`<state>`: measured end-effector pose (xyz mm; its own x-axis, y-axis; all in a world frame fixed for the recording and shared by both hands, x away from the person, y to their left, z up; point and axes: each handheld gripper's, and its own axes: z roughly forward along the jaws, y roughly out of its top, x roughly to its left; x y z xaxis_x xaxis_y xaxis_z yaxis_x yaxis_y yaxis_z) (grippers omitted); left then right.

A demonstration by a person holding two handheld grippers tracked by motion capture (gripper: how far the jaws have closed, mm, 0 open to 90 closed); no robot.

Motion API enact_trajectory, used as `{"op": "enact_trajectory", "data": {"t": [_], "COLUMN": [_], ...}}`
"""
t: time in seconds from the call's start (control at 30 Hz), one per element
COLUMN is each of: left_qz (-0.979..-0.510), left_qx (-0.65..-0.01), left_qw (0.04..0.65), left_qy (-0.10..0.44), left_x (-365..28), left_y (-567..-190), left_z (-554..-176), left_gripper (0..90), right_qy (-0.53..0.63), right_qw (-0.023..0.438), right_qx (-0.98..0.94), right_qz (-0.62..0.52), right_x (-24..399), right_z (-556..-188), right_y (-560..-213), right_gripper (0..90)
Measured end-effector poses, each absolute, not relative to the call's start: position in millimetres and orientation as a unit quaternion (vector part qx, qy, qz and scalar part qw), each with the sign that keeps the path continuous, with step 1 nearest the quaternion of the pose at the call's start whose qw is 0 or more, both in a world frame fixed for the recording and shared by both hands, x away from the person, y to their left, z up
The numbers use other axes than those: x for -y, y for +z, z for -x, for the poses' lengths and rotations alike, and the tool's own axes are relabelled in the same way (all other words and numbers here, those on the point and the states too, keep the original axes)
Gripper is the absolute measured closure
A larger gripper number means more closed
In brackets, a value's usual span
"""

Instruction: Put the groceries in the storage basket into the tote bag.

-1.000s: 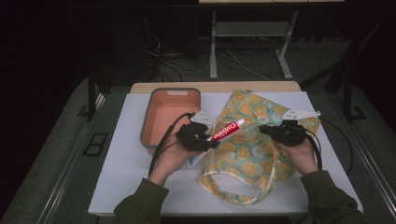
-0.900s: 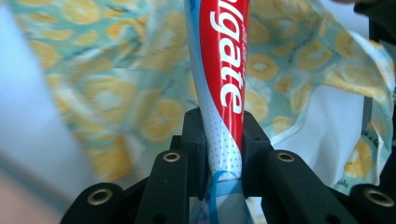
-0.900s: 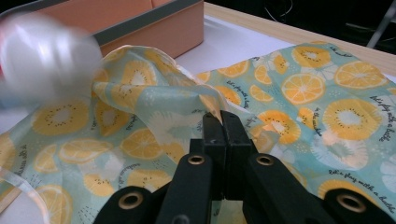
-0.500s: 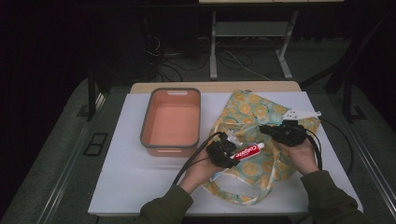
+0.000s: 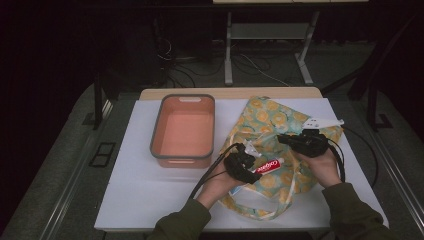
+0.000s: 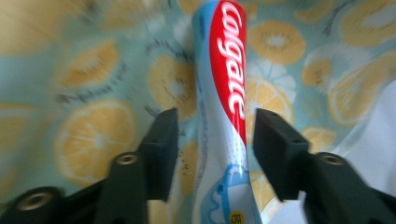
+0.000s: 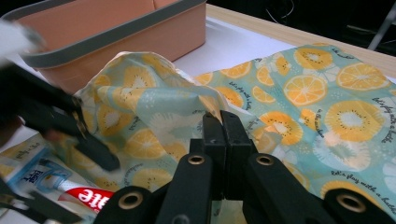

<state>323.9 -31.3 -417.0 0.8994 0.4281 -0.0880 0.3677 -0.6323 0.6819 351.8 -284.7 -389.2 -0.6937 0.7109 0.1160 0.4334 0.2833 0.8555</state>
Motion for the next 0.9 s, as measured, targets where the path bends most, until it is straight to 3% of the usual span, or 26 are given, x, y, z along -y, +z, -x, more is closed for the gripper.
{"op": "enact_trajectory", "data": {"t": [0.37, 0.5, 0.67, 0.73, 0.9], "left_qz": [-0.89, -0.893, -0.897, -0.9, -0.906], "left_qx": [-0.222, -0.241, -0.25, -0.246, -0.235], "left_qw": [0.393, 0.376, 0.362, 0.357, 0.351], "left_qy": [0.059, 0.064, 0.042, 0.035, 0.037], "left_x": [-33, -52, -64, -63, -54], "left_y": [-411, -419, -426, -428, -431], "left_z": [-287, -280, -275, -274, -273], "left_gripper": [35.2, 45.6, 70.8, 76.3, 79.1], "right_qy": [0.475, 0.475, 0.475, 0.475, 0.475], "right_qw": [0.146, 0.145, 0.146, 0.146, 0.146], "right_qx": [-0.787, -0.787, -0.788, -0.788, -0.788], "right_qz": [-0.364, -0.365, -0.363, -0.363, -0.363], "right_x": [286, 285, 284, 284, 285], "right_z": [-351, -351, -351, -351, -350], "right_y": [-389, -389, -389, -389, -389], "right_gripper": [89.9, 89.8, 89.9, 89.8, 89.8]}}
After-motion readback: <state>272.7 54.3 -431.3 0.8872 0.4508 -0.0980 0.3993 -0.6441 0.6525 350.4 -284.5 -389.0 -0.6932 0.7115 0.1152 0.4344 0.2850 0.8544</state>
